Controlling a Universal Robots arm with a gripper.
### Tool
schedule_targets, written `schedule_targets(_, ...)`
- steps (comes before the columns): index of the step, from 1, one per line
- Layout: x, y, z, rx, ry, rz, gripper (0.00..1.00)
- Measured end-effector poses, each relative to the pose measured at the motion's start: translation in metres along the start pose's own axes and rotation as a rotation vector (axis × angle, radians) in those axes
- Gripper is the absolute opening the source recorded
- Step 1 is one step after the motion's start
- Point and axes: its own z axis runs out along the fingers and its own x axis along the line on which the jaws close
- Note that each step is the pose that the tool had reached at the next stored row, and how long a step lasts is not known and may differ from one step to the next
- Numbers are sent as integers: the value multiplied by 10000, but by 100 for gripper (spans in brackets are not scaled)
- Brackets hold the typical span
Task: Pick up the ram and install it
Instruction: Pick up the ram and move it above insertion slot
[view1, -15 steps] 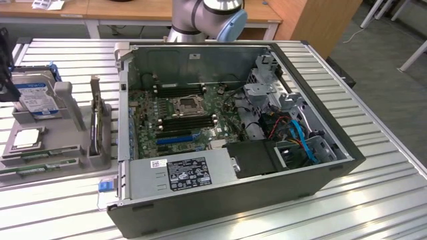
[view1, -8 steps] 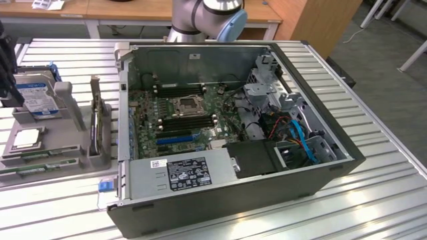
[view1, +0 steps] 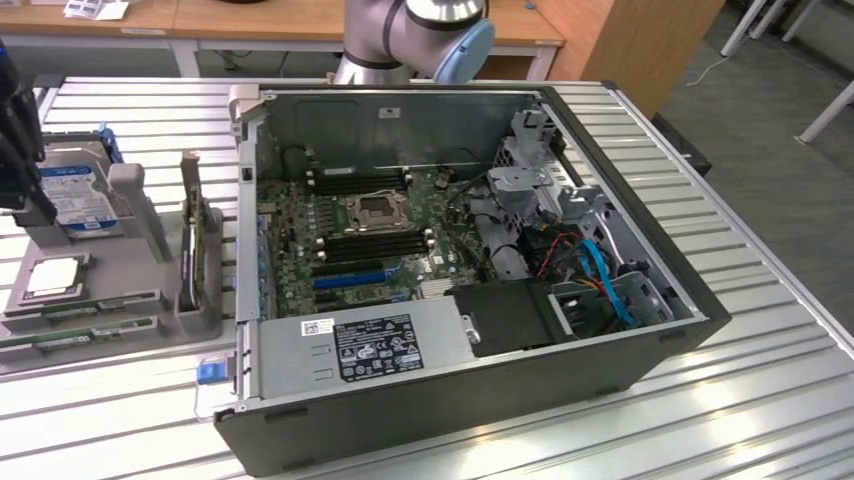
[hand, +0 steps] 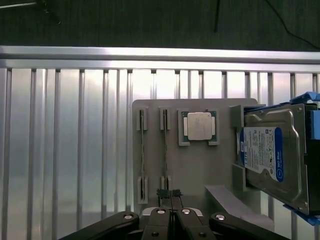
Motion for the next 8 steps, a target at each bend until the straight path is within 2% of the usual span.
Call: schedule_targets(8,6,-7,145,-1,0,-1,11)
